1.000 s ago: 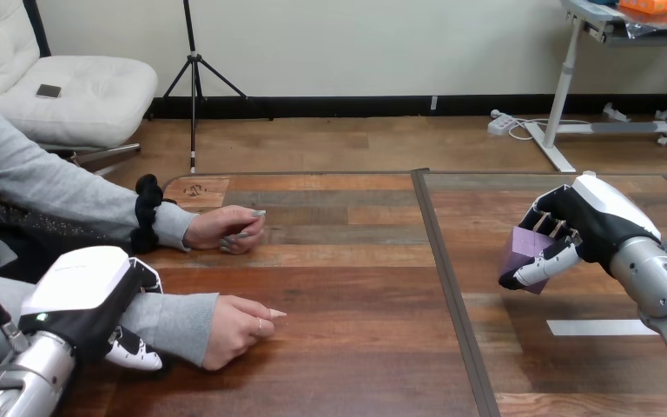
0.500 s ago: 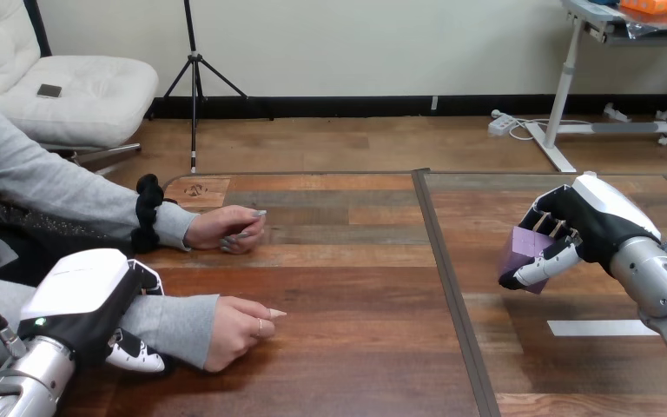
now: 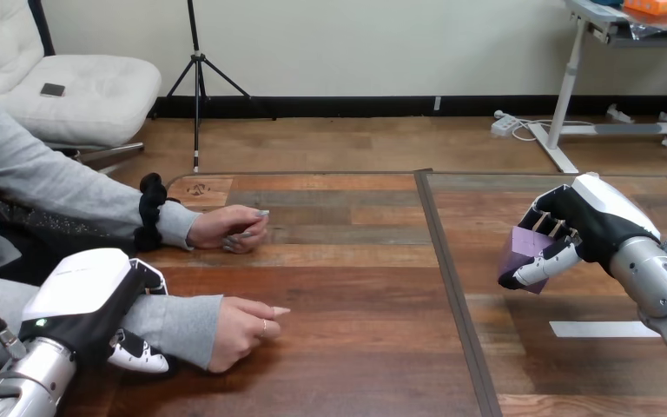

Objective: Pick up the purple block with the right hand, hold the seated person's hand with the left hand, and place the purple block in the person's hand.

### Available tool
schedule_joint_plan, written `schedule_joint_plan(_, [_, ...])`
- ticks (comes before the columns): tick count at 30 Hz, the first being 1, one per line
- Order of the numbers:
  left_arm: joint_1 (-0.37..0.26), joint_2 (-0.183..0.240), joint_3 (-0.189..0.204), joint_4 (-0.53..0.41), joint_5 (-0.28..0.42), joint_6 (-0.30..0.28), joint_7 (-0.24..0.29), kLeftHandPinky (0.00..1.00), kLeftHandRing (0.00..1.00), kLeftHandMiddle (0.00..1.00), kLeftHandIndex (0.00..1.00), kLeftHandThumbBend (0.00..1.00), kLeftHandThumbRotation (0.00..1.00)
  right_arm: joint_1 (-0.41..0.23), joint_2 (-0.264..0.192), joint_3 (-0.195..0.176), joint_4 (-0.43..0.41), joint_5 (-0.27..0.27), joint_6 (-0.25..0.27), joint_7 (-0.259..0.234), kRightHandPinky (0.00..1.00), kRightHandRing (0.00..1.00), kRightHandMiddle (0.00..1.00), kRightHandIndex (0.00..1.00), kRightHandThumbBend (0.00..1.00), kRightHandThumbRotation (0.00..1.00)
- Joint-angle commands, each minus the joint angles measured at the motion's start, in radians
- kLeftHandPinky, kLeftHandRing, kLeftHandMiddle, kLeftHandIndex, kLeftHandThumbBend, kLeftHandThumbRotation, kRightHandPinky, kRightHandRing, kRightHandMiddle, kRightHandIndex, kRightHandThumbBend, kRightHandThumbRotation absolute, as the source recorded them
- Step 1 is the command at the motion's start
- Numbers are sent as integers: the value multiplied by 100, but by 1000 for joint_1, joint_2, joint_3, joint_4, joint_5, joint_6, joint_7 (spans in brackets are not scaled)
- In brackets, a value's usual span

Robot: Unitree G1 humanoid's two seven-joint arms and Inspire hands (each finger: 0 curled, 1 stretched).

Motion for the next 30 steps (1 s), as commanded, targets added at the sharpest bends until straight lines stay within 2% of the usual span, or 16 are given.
schedule_joint_plan(1, [-33,-4,30,-27,-38,-51,40,18,24,32,36,77,0,-36,-5,-11,-55,8,-24,-15,37,42,46,46,85,0])
schedule_joint_plan(5, [-35,2,30,-29,-43,-54,32,18,24,32,35,76,0,-37,-4,-12,-56,8,-23,-15,37,42,46,46,85,0])
schedule_joint_plan(9, [-31,3,39,-58,-68,-26,-11,17,23,31,35,74,0,-38,-2,-15,-55,14,-23,-9,37,42,46,45,85,0])
schedule_joint_plan(14, [-28,4,46,-75,-82,-20,-33,17,23,31,35,72,0,-38,-2,-14,-57,11,-24,-14,37,42,46,45,85,0])
schedule_joint_plan(30, [-20,-3,84,-134,-112,-25,-32,16,22,30,33,69,0,-35,2,-21,-72,21,-42,-8,37,42,46,45,85,0])
